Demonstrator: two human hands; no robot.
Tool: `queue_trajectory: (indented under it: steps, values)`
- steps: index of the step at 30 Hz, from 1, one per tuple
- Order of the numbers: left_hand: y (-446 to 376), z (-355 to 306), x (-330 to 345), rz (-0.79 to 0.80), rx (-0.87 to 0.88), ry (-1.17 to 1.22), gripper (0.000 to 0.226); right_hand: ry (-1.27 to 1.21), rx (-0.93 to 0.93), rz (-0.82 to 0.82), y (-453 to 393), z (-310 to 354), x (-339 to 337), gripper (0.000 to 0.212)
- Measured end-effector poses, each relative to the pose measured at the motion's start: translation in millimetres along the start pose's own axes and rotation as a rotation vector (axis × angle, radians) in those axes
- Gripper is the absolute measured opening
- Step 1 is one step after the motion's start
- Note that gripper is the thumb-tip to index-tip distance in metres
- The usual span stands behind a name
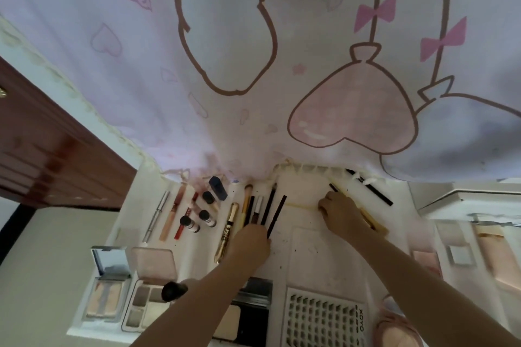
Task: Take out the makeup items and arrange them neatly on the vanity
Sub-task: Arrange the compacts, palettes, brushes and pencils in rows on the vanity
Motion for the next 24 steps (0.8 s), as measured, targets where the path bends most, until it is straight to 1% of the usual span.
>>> queue_trajectory:
  steps: [3,4,7,9,11,12,15,17,21,24]
  values:
    - [-4,1,3,0.016,-0.049,0.004,0.031,0.1,0.011,-0.001,-1,1,1,0.029]
    - [-5,1,4,0.017,-0.061,0.002,0.031,0.109,0.028,-0.026,0,-2,-1,0.03]
    - [-7,1,3,0.016,-0.088,-0.024,0.03,0.057,0.095,-0.11,3,-18,-12,0.029]
    - [-7,1,2,0.013,-0.091,-0.065,0.029,-0.035,0.033,-0.248,5,-24,-26,0.026]
    - [-7,2,1,0.006,-0.087,-0.089,0.03,0.002,-0.045,-0.31,7,-24,-34,0.034]
    - [-6,2,0,0.001,-0.078,-0.095,0.031,-0.009,-0.077,-0.293,8,-21,-35,0.037]
    - [-1,1,-3,-0.015,-0.053,-0.121,0.034,-0.02,-0.226,-0.31,12,-1,-39,0.042]
    - [4,5,-4,-0.03,-0.065,-0.119,0.033,-0.004,-0.297,-0.327,14,15,-39,0.044]
    - [17,17,-9,-0.117,-0.089,-0.047,0.026,-0.012,-0.459,-0.387,25,56,-33,0.039]
    - [23,26,-9,-0.158,-0.073,-0.025,0.025,0.008,-0.503,-0.316,30,84,-20,0.039]
Point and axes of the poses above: each hand's wrist, its own y-axis away from the middle knuckle, its own x-axis out of the palm, z = x × y, the point moved 9 cm from there along -y, towards the middle knuckle, and after that the axes turned 14 degrees about x, right-handed, at the moved point
